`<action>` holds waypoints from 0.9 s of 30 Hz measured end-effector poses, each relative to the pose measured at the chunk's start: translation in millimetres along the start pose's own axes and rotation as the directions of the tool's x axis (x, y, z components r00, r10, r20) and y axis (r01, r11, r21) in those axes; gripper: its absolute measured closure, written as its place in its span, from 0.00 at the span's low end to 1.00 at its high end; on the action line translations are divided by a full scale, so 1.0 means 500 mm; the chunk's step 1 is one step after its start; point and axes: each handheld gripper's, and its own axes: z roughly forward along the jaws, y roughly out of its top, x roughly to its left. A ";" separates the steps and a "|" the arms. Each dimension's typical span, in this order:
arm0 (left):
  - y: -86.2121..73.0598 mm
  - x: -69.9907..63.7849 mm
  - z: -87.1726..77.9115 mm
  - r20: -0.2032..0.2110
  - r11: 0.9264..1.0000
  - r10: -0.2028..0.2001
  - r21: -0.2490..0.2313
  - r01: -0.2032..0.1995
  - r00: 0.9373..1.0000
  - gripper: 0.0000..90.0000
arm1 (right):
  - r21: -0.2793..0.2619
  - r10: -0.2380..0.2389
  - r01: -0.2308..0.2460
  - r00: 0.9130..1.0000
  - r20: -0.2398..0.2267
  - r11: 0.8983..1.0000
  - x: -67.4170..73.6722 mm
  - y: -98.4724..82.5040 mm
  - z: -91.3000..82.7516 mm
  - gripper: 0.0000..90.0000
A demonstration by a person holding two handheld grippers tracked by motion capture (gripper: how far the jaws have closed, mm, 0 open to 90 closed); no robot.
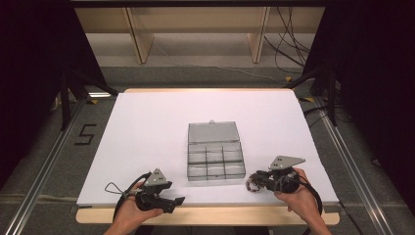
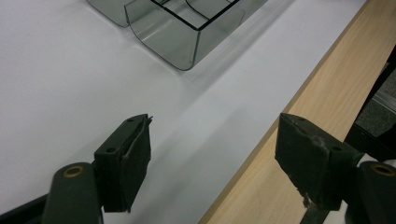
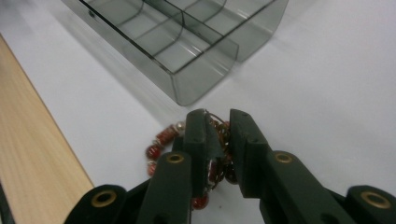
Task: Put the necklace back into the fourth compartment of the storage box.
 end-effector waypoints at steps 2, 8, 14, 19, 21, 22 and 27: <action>0.001 0.001 -0.001 0.001 1.000 0.013 -0.006 -0.013 1.000 0.30 | -0.006 0.003 -0.003 1.000 -0.003 1.000 0.003 0.003 -0.005 0.95; 0.001 0.001 -0.001 0.002 1.000 0.011 -0.008 -0.011 1.000 0.30 | 0.004 -0.034 0.034 0.999 0.002 0.999 0.010 0.014 -0.009 0.96; 0.002 0.004 -0.003 -0.004 1.000 0.009 0.003 -0.009 1.000 0.30 | -0.003 -0.035 0.035 0.999 0.004 0.999 0.010 0.021 -0.017 0.96; 0.003 0.005 -0.004 0.005 1.000 0.021 -0.001 -0.021 1.000 0.30 | -0.021 -0.048 0.048 0.999 0.013 0.999 0.013 0.030 -0.025 0.96; 0.003 0.003 -0.005 0.001 1.000 0.002 -0.003 -0.002 1.000 0.30 | -0.020 -0.050 0.051 0.999 0.017 0.999 0.012 0.034 -0.030 0.96; 0.003 0.004 -0.004 0.003 1.000 0.000 -0.006 0.000 1.000 0.30 | -0.017 -0.051 0.052 0.999 0.012 0.999 0.011 0.036 -0.032 0.96; 0.003 0.005 -0.004 0.002 1.000 0.008 0.004 -0.008 1.000 0.30 | -0.030 -0.057 0.058 0.998 0.028 0.998 0.008 0.046 -0.045 0.96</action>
